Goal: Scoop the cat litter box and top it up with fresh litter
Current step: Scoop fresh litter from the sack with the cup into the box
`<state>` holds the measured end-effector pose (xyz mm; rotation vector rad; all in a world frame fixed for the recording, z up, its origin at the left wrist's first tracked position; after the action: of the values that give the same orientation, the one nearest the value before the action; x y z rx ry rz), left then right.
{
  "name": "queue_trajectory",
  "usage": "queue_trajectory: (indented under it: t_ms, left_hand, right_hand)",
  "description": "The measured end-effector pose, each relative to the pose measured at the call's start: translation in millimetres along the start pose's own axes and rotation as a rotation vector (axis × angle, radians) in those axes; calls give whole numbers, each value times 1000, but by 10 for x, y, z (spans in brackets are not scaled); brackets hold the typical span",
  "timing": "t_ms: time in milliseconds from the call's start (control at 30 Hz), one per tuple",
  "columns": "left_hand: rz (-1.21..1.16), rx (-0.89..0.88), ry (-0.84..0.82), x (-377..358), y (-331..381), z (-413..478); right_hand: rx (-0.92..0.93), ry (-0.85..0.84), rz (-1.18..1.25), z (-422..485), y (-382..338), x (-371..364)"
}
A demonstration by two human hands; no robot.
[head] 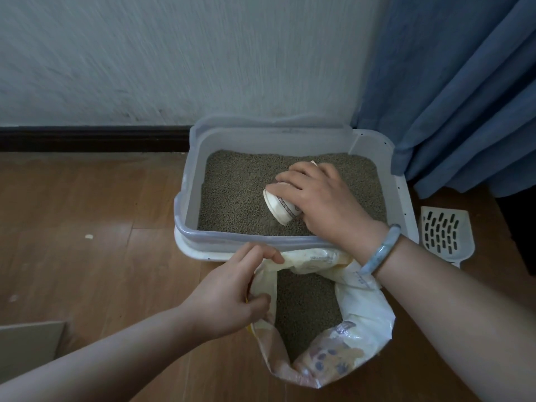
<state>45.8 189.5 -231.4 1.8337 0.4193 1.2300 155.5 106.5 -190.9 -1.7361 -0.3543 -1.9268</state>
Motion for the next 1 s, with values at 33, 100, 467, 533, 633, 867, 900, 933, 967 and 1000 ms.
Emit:
queue_trajectory:
  t_ms: [33, 100, 467, 533, 633, 867, 900, 933, 967, 1000]
  left_hand:
    - [0, -1, 0, 0, 2, 0]
    - [-3, -2, 0, -2, 0, 4]
    - [1, -1, -8, -1, -3, 6]
    - [2, 1, -9, -2, -5, 2]
    - [6, 1, -5, -1, -3, 2]
    - [1, 5, -3, 0, -8, -4]
    - [-1, 5, -3, 1, -9, -3]
    - [-5, 3, -5, -1, -10, -3]
    - [-7, 0, -7, -3, -10, -1]
    - [-7, -4, -7, -3, -10, 0]
  right_hand:
    - [-9, 2, -7, 0, 17, 9]
    - [-36, -18, -5, -7, 65, 1]
    - [-477, -154, 792, -242, 593, -142]
    - [-532, -162, 970, -326, 624, -89]
    - [-567, -172, 1105, -437, 640, 70]
    - [-491, -358, 1339, -783, 425, 381]
    - [-485, -403, 1353, -850, 383, 390]
    - [-483, -455, 1357, -923, 335, 383]
    - [-480, -516, 1350, -999, 280, 358]
    - [-485, -581, 1329, -1081, 228, 313]
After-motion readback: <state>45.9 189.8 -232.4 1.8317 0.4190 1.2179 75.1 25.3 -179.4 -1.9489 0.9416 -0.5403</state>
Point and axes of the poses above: each hand's wrist, its own z-axis towards the middle knuckle, its own x-axis out of the back of the hand, y = z × x, the point moved 10 cm from there along z, towards the middle knuckle, and after that the axes turned 10 degrees about -x, right-handed, at the moved point
